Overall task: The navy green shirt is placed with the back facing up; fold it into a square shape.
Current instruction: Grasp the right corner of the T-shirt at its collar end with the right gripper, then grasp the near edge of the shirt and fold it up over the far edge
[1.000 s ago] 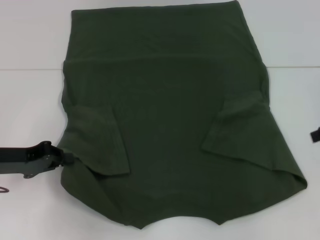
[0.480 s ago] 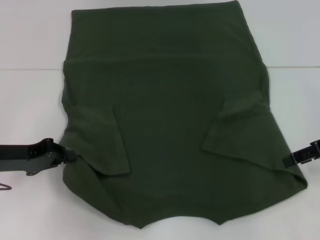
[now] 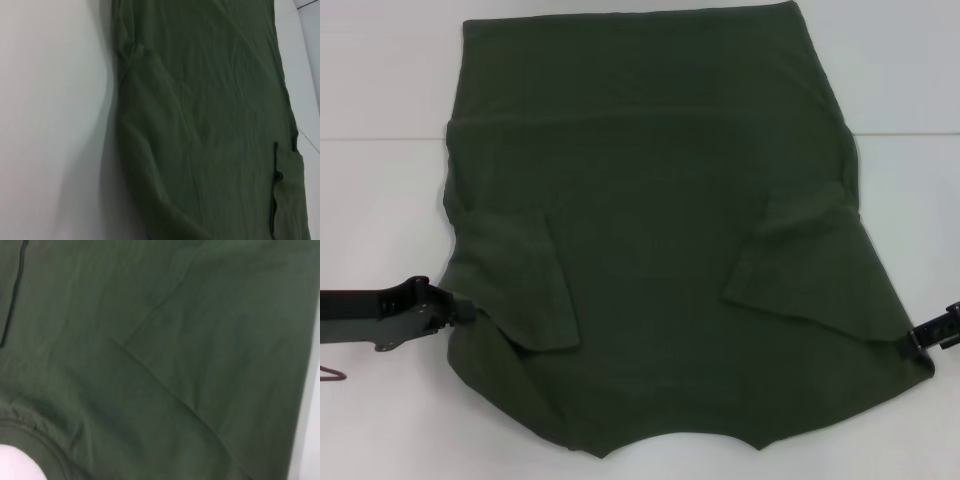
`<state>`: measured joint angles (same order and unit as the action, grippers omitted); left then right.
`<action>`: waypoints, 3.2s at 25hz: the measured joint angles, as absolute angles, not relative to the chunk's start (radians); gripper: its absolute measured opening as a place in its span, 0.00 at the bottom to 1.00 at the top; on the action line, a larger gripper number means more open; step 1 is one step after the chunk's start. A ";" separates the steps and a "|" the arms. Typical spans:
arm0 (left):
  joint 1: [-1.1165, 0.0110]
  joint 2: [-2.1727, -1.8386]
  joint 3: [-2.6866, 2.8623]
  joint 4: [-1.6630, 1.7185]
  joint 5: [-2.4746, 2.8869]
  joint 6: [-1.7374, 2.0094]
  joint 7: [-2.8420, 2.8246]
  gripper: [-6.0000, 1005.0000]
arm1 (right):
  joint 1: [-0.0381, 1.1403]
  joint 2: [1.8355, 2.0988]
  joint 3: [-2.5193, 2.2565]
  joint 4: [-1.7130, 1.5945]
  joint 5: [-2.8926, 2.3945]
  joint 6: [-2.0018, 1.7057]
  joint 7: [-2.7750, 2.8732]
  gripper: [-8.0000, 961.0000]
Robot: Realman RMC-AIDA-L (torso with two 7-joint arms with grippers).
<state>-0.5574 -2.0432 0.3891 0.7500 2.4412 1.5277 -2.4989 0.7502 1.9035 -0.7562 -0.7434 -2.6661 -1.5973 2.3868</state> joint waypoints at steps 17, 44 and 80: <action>-0.553 -2.045 0.387 0.748 2.440 1.525 -2.499 0.02 | 0.744 1.933 -0.761 -0.739 -2.714 -1.519 2.424 0.81; -0.558 -2.046 0.390 0.747 2.440 1.528 -2.502 0.02 | 0.776 1.998 -0.799 -0.738 -2.703 -1.506 2.419 0.73; -0.540 -2.026 0.394 0.820 2.506 1.693 -2.491 0.02 | 0.770 1.959 -0.759 -0.751 -2.681 -1.658 2.391 0.06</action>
<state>-0.5404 -2.0262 0.3945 0.8201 2.5063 1.6933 -2.4911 0.7699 1.9589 -0.7594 -0.7515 -2.6814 -1.6577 2.3908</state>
